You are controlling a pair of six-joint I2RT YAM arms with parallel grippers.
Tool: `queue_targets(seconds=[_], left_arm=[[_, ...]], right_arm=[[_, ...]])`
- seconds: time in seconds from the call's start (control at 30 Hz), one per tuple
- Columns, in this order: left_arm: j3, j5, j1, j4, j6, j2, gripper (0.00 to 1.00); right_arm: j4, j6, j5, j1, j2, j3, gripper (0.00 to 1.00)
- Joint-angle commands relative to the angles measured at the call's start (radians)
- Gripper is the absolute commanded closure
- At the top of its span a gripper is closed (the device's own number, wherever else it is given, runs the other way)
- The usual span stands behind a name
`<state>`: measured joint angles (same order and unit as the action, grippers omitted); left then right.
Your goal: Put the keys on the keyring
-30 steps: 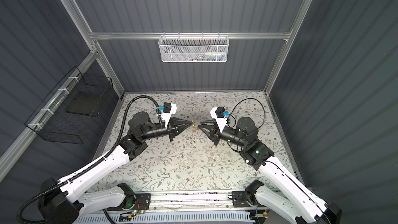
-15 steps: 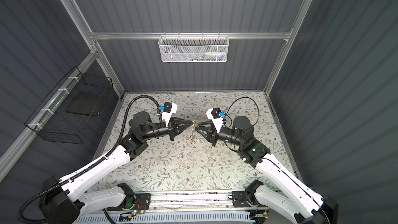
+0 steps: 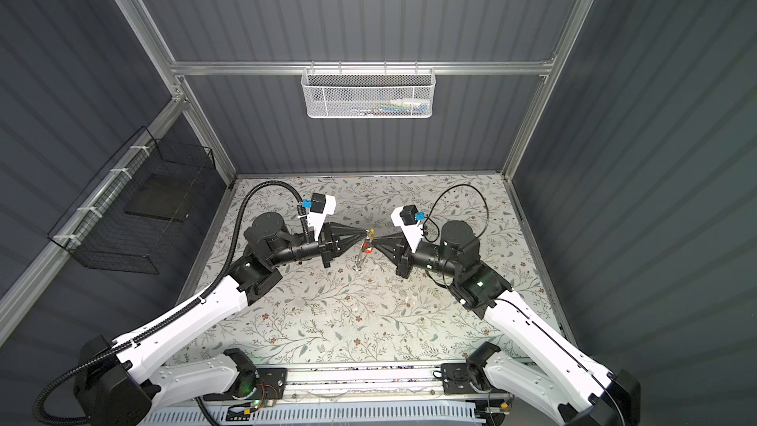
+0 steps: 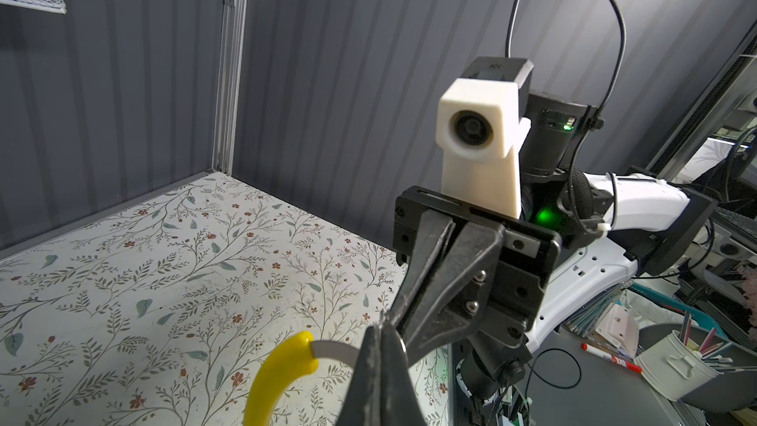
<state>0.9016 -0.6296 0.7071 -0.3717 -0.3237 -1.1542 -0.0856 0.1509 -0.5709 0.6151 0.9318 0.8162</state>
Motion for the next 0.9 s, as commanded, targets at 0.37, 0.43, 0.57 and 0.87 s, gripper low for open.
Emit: queue_targets(seconds=[0.37, 0.43, 0.57, 0.87], left_arm=[[0.016, -0.026, 0.000, -0.251, -0.148, -0.023, 1.00], [0.010, -0.030, 0.000, -0.281, -0.170, -0.036, 1.00], [-0.002, -0.027, 0.000, -0.303, -0.184, -0.043, 1.00], [-0.030, 0.001, -0.001, -0.304, -0.176, -0.027, 1.00]], right_arm=[[-0.002, 0.013, -0.074, 0.015, 0.056, 0.017, 0.97], [0.004, 0.011, -0.074, 0.017, 0.060, 0.024, 0.96], [0.000, 0.013, -0.043, 0.017, 0.044, 0.016, 0.89], [-0.164, 0.146, -0.044, -0.055, -0.046, -0.078, 0.79]])
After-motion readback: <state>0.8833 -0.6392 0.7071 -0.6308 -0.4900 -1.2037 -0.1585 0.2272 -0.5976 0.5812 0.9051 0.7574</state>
